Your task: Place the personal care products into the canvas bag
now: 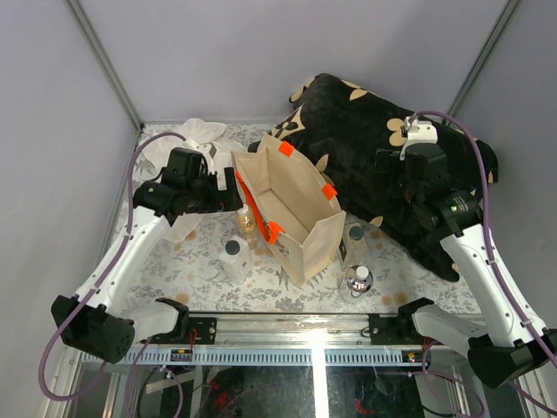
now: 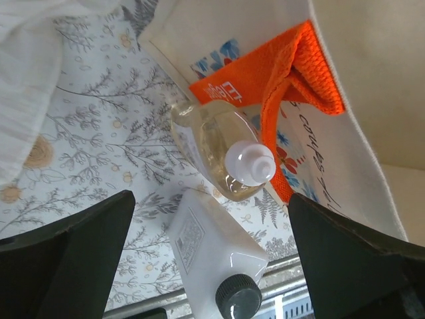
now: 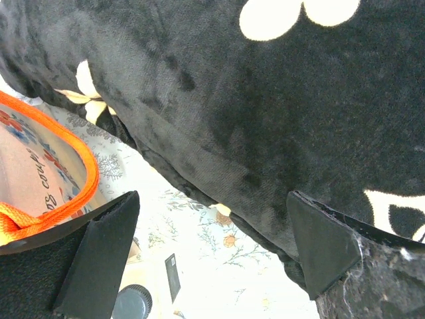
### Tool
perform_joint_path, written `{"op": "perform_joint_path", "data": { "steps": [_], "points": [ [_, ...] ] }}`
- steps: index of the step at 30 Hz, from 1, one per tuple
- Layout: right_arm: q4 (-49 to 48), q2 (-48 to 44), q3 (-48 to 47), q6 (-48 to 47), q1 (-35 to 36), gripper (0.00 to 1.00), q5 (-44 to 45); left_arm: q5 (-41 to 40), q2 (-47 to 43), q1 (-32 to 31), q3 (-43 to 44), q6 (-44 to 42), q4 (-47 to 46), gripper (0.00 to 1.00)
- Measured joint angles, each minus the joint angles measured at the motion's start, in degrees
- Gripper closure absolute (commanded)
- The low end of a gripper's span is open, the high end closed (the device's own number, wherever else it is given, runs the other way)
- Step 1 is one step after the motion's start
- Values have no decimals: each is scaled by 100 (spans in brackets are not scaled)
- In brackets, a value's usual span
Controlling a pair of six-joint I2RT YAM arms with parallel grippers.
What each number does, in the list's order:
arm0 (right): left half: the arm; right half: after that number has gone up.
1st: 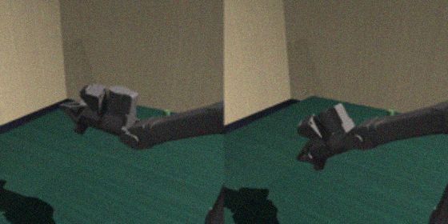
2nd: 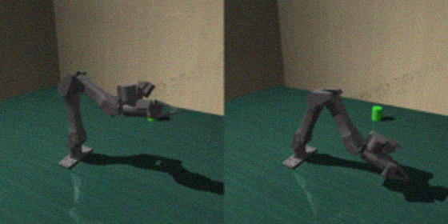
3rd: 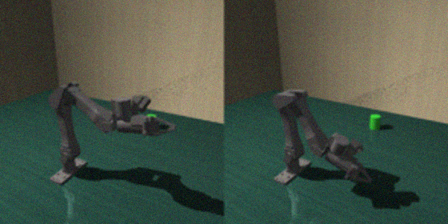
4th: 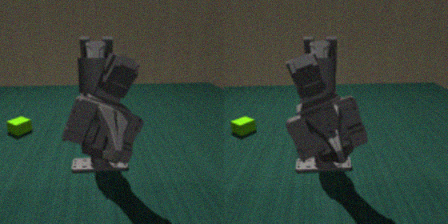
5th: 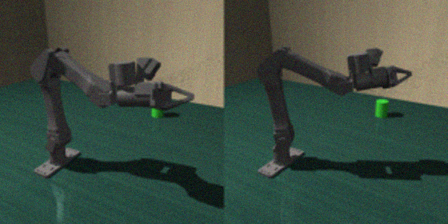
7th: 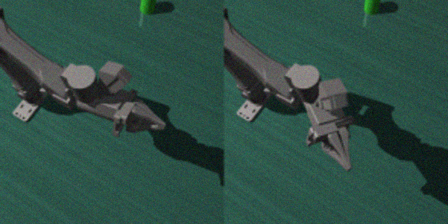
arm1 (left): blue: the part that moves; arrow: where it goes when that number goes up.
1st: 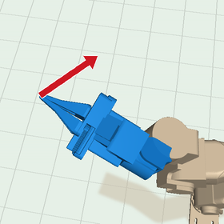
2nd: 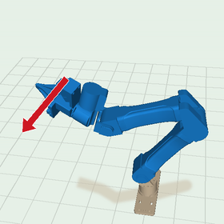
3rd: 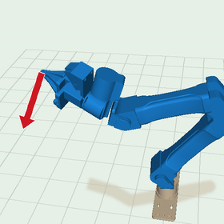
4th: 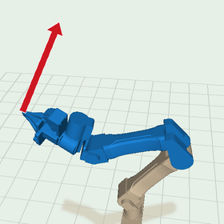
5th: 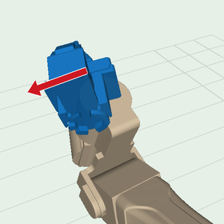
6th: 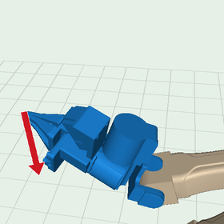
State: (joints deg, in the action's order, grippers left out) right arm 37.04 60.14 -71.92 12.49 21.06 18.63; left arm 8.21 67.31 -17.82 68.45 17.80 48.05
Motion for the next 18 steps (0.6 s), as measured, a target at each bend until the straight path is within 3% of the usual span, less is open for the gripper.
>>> {"op": "perform_joint_path", "data": {
  "steps": [6,18],
  "points": [
    [0,13,0,-4,0,0,-11,85,243,-278,-83,186,-17,0],
    [-2,-52,85,-96,0,0,127,-728,739,-826,-610,706,-376,0]
  ]
}}
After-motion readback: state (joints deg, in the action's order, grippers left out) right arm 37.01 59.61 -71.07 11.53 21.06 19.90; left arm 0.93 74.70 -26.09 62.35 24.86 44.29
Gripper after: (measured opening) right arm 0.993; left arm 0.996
